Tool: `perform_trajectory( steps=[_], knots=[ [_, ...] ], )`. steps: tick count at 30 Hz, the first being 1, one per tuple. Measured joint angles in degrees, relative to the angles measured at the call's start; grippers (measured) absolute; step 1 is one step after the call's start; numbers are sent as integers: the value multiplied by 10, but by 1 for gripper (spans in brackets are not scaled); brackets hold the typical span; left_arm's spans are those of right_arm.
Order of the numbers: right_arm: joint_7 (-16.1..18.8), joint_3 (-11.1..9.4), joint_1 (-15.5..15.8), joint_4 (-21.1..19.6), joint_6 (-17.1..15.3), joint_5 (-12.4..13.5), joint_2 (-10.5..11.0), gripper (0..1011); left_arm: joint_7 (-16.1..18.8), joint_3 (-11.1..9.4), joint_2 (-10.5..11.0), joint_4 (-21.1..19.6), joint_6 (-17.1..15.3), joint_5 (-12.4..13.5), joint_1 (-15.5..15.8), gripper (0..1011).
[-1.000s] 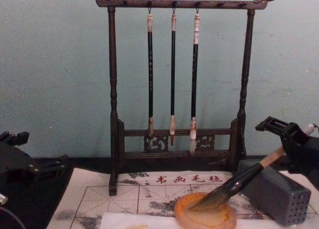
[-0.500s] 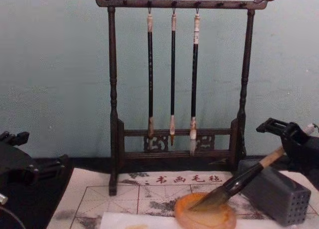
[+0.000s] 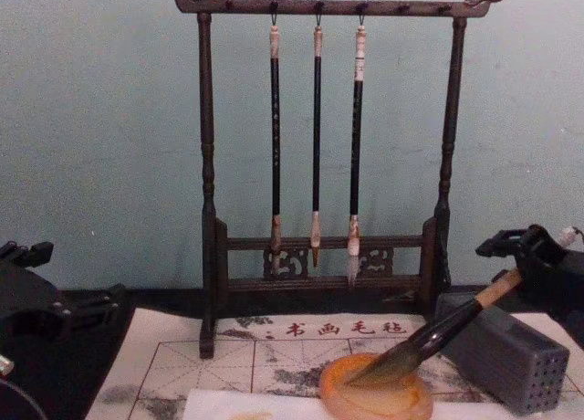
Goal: Pick up the brush from the inkstone, write on the paper, then place the brush back to its original position.
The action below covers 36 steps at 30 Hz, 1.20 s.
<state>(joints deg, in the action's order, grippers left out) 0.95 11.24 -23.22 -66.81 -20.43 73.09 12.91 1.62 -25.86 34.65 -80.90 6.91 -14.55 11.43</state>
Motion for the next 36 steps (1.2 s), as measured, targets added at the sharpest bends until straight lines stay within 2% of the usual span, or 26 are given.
perform_trajectory(
  steps=[1, 4, 8, 9, 25, 36],
  knots=[
    [0, 0, 0, 0, 0, 0, 0, 438, 0, 0, 0, 0, 0, 0, 0, 1001],
    [0, 0, 0, 0, 0, 0, 0, 316, 0, 0, 0, 0, 0, 0, 0, 1001],
    [0, 0, 0, 0, 0, 0, 0, 243, 0, 0, 0, 0, 0, 0, 0, 1001],
    [0, 0, 0, 0, 0, 0, 0, 190, 0, 0, 0, 0, 0, 0, 0, 1001],
    [0, 0, 0, 0, 0, 0, 0, 181, 0, 0, 0, 0, 0, 0, 0, 1001],
    [20, 13, 0, -11, 22, 7, 14, 181, 0, 0, 0, 0, 0, 0, 0, 1001]
  ],
)
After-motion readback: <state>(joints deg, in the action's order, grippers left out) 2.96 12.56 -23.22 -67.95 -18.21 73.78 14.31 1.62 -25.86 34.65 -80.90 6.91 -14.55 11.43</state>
